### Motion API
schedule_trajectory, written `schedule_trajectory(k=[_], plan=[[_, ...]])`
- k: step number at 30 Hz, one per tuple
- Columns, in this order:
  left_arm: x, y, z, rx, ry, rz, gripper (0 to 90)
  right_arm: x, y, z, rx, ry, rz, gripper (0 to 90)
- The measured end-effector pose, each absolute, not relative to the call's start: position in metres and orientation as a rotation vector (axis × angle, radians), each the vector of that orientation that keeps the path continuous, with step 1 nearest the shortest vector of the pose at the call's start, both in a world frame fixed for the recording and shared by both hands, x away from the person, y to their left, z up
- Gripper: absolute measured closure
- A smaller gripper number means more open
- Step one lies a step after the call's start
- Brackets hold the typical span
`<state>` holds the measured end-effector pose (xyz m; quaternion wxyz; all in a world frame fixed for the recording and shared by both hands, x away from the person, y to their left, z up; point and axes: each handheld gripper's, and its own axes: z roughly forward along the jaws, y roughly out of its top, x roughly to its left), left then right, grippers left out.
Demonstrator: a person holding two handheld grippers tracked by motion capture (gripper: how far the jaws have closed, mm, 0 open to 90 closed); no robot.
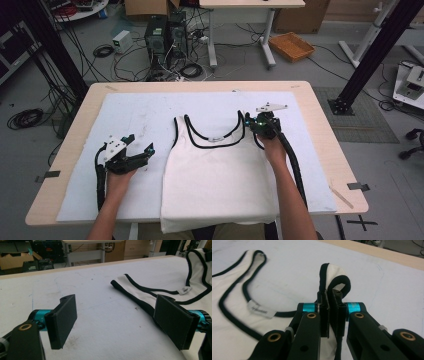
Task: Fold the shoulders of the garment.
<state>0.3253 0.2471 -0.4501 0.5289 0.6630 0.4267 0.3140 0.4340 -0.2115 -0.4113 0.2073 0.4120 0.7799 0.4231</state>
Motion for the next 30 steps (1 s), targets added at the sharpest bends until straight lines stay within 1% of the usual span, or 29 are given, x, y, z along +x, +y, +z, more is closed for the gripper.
schedule_trajectory(k=[12,17,21,23,25,28,30], plan=[[0.325,0.247,-0.450,1.591,1.014,0.752,18.8,0.375,-0.216,-0.414,0.895,2.237,1.266,86.5],[0.325,0.246,-0.450,1.590,1.013,0.752,18.8,0.353,-0.208,-0.419,0.744,2.322,1.237,86.4],[0.325,0.246,-0.450,1.594,1.012,0.755,18.8,0.340,-0.207,-0.428,0.697,2.371,1.175,86.0],[0.325,0.246,-0.450,1.597,1.011,0.753,18.8,0.333,-0.212,-0.431,0.663,2.381,1.167,79.9],[0.325,0.246,-0.450,1.593,1.012,0.754,18.8,0.328,-0.217,-0.433,0.675,2.389,1.180,63.7],[0.325,0.246,-0.450,1.596,1.014,0.753,18.8,0.318,-0.229,-0.428,0.696,2.345,1.213,59.5],[0.325,0.246,-0.450,1.600,1.016,0.753,18.8,0.313,-0.233,-0.423,0.678,2.301,1.242,59.5]])
